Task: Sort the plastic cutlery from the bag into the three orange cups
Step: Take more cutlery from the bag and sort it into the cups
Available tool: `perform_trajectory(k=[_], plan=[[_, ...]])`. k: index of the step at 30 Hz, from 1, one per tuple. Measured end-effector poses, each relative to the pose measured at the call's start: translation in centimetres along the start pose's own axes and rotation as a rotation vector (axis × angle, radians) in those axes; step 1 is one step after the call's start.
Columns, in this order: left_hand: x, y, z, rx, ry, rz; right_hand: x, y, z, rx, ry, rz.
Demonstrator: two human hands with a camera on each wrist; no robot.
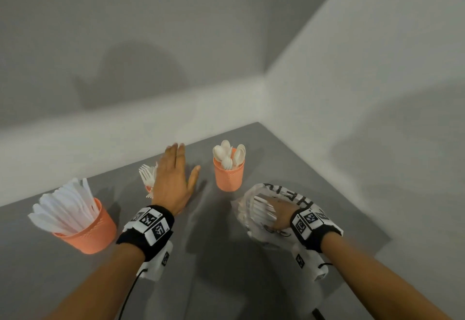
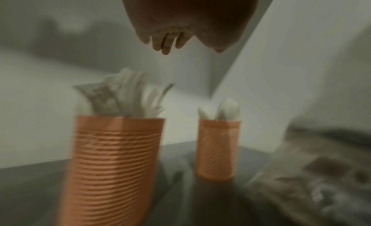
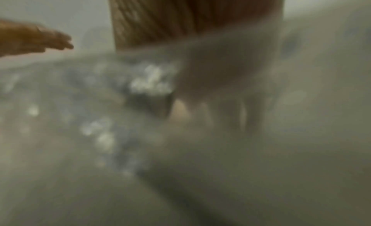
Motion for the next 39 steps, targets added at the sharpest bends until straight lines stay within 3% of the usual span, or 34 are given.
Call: perform_trajectory(k=[3,6,12,14,23,39], plan=[[1.5,5.7,1.5,0.099,-0.049,0.339,0.1,0.5,0.6,0.002,-0.033,-0.040],[5.3,9.6,3.0,0.142,-0.192,0.531,-0.2,0.5,1.1,0.010,0.022,-0.068],[14.3,8.1,5.9,-0.167,-0.629,0.282,0.6,0.7,1.7,0.029,-0.024,-0.157],[15.4,7.0,6.9,-0.246,-0.713,0.298,0.8,0.2,1.8,0.019,-0.044,-0.167],[13.9,7.7,6.1,-0.228,-0.640,0.405,1.7,0.8,0.4,-0.007,-0.084,-0.233],[14.6,11.4,4.2,-0.195,-0.661,0.287,0.0,5.5,2.3,0.024,0.007,-0.349]])
Point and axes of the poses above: each hand's wrist, its own z-axis away from the middle knuckle, its own x-axis out of the palm, y = z × x, the point moved 9 cm from there along -z, towards the middle knuckle, and after that the axes turned 10 degrees about z, right-handed, at the moved point
